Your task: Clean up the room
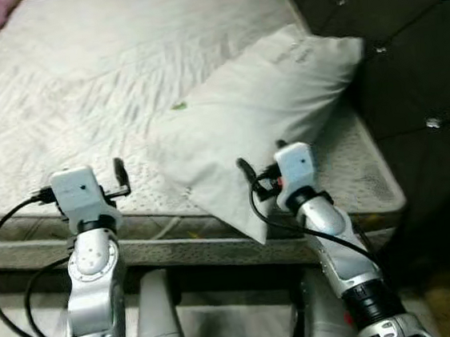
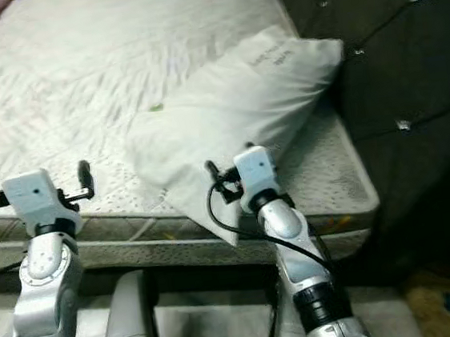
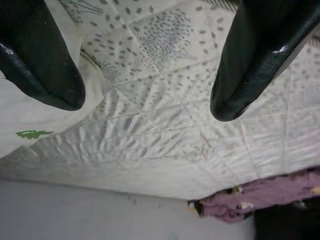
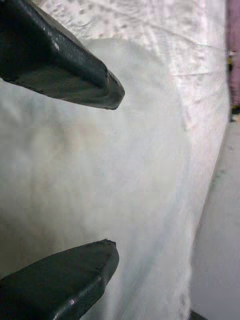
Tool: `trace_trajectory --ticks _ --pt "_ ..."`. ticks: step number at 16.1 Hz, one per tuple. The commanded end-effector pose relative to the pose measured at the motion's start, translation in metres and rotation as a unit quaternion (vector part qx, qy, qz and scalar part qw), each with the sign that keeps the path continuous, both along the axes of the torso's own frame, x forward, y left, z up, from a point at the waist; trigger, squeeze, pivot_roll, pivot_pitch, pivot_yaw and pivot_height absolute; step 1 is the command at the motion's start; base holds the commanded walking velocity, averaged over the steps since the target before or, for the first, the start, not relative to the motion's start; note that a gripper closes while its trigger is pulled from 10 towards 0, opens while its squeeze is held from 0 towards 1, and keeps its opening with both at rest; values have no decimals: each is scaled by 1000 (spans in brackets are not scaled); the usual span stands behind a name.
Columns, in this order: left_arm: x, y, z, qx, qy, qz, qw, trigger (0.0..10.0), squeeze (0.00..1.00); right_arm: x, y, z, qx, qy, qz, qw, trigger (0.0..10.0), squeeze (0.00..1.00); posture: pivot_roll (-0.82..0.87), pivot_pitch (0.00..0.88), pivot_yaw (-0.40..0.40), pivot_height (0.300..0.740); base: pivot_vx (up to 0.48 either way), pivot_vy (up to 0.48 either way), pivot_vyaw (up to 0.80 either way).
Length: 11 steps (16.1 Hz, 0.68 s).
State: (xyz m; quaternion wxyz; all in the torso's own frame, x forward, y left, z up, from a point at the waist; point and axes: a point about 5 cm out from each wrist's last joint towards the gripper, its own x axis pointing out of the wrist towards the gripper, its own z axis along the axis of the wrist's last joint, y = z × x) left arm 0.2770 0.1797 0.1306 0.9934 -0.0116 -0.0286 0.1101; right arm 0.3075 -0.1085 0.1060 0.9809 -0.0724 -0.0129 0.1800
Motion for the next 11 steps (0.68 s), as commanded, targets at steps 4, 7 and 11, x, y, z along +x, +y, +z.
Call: trace_trajectory --ticks 4,7,11 --pt "-1 -7 0 -2 7 -14 1000 10000 0 8 -18 -17 -41 70 0 997 10000 0 66 47 -46 509 0 0 0" --pt "0 -7 0 0 10 -18 1000 10000 0 19 -28 -16 -55 100 -8 993 10000 0 69 51 -43 509 0 0 0" --pt "-4 -5 -2 1 22 -19 1000 10000 0 12 -18 -32 -64 185 48 980 10000 0 82 54 -42 509 0 0 0"
